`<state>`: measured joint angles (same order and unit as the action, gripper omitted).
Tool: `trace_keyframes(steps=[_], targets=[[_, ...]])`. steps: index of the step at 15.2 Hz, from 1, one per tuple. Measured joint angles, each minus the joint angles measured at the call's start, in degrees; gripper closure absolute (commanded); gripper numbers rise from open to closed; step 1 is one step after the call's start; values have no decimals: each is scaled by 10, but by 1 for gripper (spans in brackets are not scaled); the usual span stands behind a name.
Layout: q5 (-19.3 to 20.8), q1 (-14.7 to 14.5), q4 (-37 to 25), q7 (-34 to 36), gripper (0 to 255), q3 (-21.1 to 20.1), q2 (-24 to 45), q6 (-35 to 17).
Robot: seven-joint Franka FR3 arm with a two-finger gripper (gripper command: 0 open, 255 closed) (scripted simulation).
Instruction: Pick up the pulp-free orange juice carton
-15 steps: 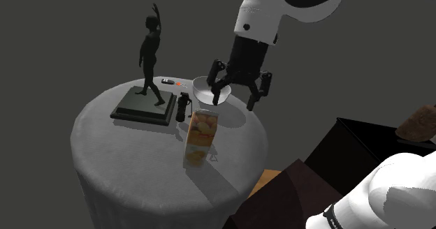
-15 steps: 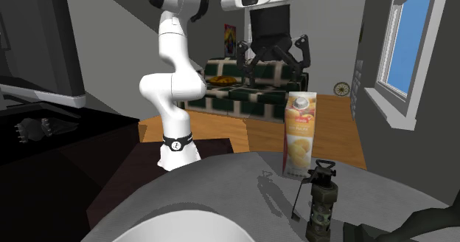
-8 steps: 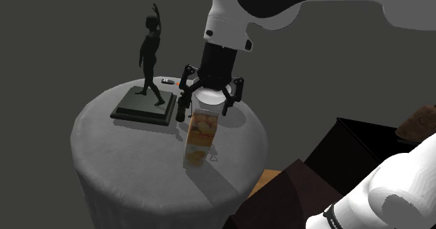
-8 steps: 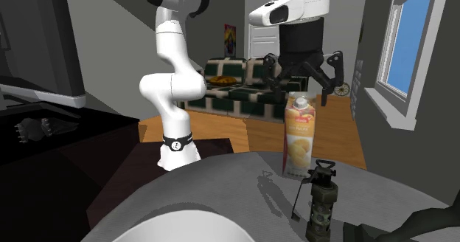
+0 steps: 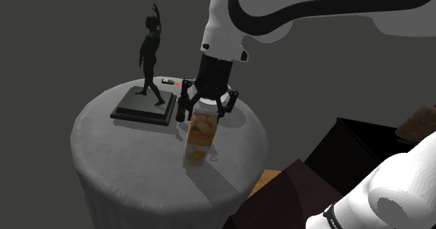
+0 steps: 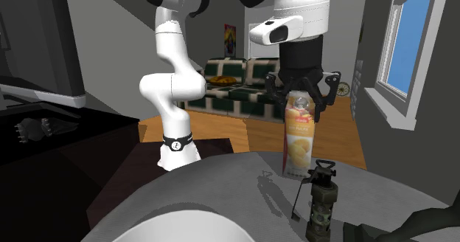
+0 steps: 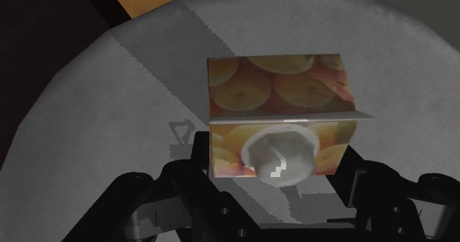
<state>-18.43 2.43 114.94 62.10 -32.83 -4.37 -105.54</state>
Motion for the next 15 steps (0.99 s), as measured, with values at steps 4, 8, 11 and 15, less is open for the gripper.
trace_keyframes(steps=[4, 8, 11, 15], targets=[[0, 0, 0, 0, 255, 0, 0, -1], [0, 0, 0, 0, 255, 0, 0, -1], [0, 0, -6, 1, 255, 1, -2, 8], [0, 2, -31, 6, 255, 3, -7, 37]])
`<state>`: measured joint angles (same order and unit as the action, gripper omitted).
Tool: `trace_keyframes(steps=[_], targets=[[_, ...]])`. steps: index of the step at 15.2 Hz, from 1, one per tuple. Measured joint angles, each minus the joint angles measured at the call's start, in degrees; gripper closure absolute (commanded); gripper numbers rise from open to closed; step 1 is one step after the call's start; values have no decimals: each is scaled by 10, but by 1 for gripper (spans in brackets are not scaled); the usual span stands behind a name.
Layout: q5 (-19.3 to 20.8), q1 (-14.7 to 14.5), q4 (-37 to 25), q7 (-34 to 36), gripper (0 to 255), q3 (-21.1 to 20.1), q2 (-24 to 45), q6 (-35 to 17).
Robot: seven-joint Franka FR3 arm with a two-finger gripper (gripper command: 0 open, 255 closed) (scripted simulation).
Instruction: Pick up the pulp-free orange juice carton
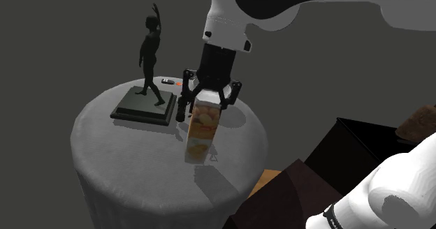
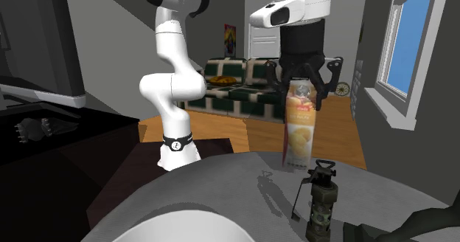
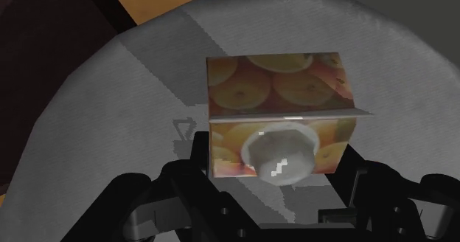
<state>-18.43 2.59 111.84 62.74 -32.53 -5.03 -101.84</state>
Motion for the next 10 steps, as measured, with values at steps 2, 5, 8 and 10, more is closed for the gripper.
trace_keyframes(steps=[2, 5, 8, 10], targets=[[1, 1, -14, 3, 255, 1, 1, 13], [0, 1, -32, 7, 255, 2, -5, 35], [1, 2, -55, 13, 255, 3, -5, 58], [2, 2, -67, 16, 255, 4, -5, 70]])
